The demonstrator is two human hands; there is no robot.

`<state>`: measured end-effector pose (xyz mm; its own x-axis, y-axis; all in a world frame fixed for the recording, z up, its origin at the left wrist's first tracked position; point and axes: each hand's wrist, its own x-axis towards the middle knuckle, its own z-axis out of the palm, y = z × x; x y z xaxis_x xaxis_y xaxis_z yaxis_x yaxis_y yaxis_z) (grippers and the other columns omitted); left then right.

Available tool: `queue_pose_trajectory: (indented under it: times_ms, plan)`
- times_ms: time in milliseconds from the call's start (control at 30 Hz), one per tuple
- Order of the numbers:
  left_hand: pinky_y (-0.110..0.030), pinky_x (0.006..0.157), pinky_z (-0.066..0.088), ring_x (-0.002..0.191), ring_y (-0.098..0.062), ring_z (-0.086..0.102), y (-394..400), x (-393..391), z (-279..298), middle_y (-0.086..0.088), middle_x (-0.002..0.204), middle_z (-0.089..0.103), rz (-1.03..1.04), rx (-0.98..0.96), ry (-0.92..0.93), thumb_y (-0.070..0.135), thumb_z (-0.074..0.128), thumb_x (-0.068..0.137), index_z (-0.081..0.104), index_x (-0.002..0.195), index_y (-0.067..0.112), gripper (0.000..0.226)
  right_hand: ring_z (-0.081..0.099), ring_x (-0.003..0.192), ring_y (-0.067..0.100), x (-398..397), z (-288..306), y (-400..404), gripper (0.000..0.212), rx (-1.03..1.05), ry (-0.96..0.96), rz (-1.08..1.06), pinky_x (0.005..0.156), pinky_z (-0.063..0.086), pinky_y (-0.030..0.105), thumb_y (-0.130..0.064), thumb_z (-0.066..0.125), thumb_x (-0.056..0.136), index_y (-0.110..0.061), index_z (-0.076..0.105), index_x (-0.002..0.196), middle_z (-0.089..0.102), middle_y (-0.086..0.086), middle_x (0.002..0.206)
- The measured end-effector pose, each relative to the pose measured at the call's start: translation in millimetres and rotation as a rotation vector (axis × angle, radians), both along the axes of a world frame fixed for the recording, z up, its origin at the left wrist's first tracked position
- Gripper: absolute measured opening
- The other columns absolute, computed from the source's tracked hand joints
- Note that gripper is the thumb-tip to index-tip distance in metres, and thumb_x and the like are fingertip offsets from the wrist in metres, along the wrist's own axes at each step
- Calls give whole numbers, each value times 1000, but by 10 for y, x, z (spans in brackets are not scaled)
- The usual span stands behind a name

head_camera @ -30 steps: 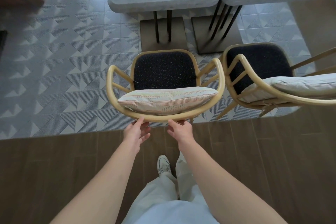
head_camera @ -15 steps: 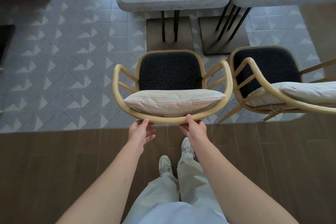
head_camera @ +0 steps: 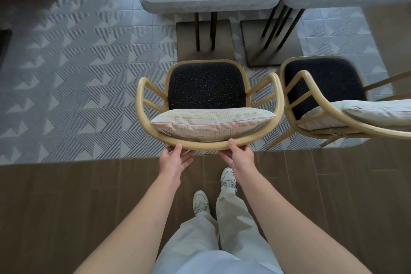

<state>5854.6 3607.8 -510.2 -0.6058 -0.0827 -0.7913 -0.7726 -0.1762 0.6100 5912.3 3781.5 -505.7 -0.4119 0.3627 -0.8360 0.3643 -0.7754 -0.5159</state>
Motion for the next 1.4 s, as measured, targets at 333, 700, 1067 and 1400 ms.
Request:
queue_pose_trajectory:
  times_ms: [333,700,1067,1400]
  plan:
    - [-38,76,62,90,-24,77,-1,0,20,-11,117,70,-32,-86,-13,19,56,103,54,126,8,25,76,73,15,-4,-13,-5,52,19,-29,35,97,55,49,-14,65,96,-8,44,143,67,10,121]
    - [-40,87,59,95,-20,67,97,-87,285,-6,102,66,35,-253,-11,24,54,102,59,112,8,20,62,113,25,-80,201,-84,50,184,-196,208,94,55,41,-39,56,99,-6,42,135,57,10,128]
    - [-50,112,41,129,-31,53,324,-340,1387,-15,139,56,33,-231,360,33,41,103,52,140,11,44,43,136,21,-52,1146,-125,54,485,62,278,112,37,42,-49,35,104,-20,38,149,47,-1,146]
    - [-41,115,36,133,-16,50,349,-306,2362,-1,144,52,1,33,573,37,32,108,49,145,17,45,50,128,12,-204,2197,-208,43,509,333,327,115,38,42,-44,34,106,-22,47,141,55,-6,136]
